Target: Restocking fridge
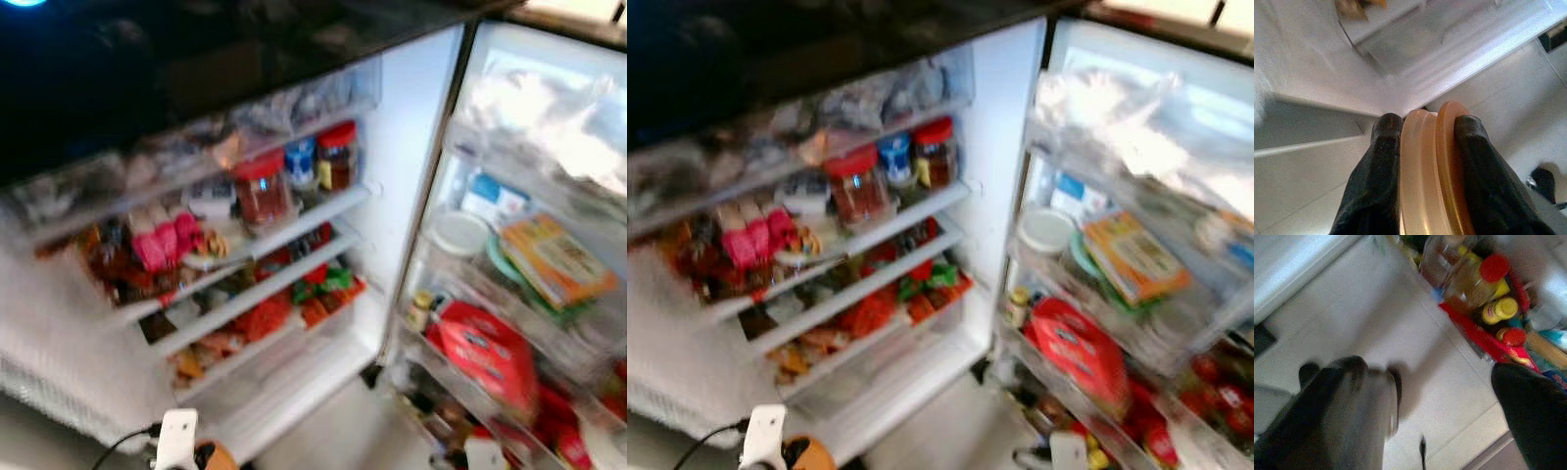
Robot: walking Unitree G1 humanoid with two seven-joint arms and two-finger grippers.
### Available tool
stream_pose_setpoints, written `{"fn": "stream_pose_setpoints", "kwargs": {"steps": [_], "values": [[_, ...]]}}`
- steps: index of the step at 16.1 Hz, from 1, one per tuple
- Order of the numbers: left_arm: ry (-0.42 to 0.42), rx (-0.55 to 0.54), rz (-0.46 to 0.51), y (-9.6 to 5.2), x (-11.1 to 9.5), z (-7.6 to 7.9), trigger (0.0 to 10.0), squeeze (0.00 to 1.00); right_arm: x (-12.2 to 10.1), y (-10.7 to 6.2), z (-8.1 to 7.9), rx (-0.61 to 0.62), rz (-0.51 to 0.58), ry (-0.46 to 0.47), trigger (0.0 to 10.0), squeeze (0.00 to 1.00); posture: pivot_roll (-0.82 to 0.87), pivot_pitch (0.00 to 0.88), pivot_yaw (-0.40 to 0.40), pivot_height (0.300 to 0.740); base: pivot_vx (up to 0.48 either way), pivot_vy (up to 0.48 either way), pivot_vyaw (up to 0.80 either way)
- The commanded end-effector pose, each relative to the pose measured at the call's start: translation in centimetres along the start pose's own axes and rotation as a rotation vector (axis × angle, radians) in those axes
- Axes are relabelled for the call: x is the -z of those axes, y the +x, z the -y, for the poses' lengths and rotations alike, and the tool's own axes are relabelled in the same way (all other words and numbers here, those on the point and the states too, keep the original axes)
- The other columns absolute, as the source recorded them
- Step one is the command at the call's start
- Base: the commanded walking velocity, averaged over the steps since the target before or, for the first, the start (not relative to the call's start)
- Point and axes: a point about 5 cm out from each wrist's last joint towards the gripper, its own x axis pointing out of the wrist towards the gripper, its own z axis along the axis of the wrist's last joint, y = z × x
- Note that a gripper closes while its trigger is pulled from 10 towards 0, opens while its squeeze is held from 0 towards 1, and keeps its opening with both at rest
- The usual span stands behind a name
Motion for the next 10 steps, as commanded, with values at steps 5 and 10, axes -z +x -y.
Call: {"fn": "stream_pose_setpoints", "kwargs": {"steps": [5, 10], "values": [[-0.162, 0.097, 0.195, 0.6, -4.1, 1.3, 10.0, 0.0, 1.1, -0.2, 0.5, -0.004, -0.037, -0.044, 10.0, 0.0, -0.09, 0.085, 0.06, 0.74, 0.0, 0.0, 0.0], [-0.501, 0.194, 0.387, 0.0, -7.5, 0.8, 10.0, 0.0, 1.7, -0.4, 1.1, -0.01, -0.048, -0.068, 10.0, 0.0, -0.09, 0.094, 0.054, 0.74, 0.0, 0.0, 0.0]]}}
